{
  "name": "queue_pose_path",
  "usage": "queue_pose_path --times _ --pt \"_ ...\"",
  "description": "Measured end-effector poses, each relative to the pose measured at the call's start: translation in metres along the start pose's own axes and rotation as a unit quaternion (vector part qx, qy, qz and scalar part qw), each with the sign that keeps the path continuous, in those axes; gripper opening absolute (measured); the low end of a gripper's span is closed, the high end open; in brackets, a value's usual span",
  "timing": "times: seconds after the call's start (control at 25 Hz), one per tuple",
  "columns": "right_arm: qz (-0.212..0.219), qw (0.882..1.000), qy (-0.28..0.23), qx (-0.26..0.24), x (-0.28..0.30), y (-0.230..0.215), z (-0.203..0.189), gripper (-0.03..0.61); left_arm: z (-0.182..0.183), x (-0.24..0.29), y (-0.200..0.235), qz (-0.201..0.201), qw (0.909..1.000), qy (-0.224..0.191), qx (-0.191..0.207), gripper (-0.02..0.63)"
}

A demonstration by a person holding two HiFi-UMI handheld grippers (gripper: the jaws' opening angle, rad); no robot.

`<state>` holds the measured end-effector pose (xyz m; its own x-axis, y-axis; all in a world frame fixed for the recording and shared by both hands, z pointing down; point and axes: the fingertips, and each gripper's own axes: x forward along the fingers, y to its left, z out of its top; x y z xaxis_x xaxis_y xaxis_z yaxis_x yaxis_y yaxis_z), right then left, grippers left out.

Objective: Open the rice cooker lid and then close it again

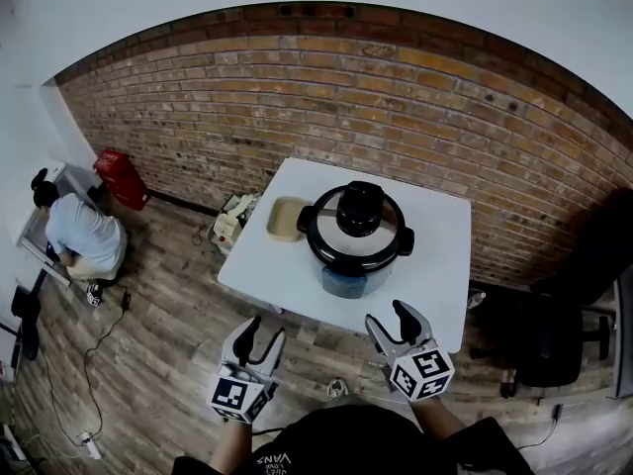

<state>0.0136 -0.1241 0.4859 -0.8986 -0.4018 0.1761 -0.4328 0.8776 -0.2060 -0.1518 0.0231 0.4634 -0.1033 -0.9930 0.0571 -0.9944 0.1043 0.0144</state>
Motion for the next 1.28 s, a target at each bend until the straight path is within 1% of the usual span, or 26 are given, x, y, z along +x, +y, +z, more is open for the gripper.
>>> queue_pose_path --times 0.24,0.48,0.56,0.64,0.72,0.84,1.0,1.04,1.16,1.28 --pt "-0.021 1.0 -0.007 0.02 0.024 -0.031 0.013 0.265 0.009 0.065 0.011 -0.035 0.9993 0.005 0.015 0.181" --pt "-0.051 0.998 -0.007 0.037 0.038 -0.048 0.013 0.265 0.008 0.114 0.014 -0.087 0.9957 0.017 0.025 0.181" --pt "-0.066 0.997 -0.008 0.042 0.043 -0.05 0.014 0.265 0.007 0.129 0.019 -0.102 0.9944 0.022 0.02 0.181" --pt "-0.086 0.995 -0.013 0.048 0.048 -0.051 0.016 0.265 0.009 0.145 0.028 -0.12 0.9925 0.011 0.019 0.181" --pt "-0.108 0.992 -0.022 0.054 0.055 -0.053 0.019 0.265 0.012 0.162 0.036 -0.147 0.9889 0.007 0.02 0.181" --pt "-0.151 0.986 -0.038 0.064 0.064 -0.057 0.024 0.265 0.017 0.183 0.041 -0.2 0.9792 0.021 0.03 0.181" --pt "-0.205 0.974 -0.054 0.079 0.074 -0.053 0.028 0.265 0.021 0.208 0.047 -0.273 0.9606 0.035 0.041 0.184" --pt "-0.218 0.971 -0.061 0.082 0.075 -0.053 0.03 0.265 0.023 0.214 0.047 -0.29 0.9555 0.035 0.043 0.188" --pt "-0.255 0.96 -0.08 0.087 0.081 -0.052 0.035 0.265 0.028 0.236 0.051 -0.33 0.9429 0.011 0.043 0.204" --pt "-0.285 0.95 -0.089 0.09 0.083 -0.048 0.037 0.267 0.03 0.25 0.05 -0.372 0.9272 0.014 0.042 0.239"
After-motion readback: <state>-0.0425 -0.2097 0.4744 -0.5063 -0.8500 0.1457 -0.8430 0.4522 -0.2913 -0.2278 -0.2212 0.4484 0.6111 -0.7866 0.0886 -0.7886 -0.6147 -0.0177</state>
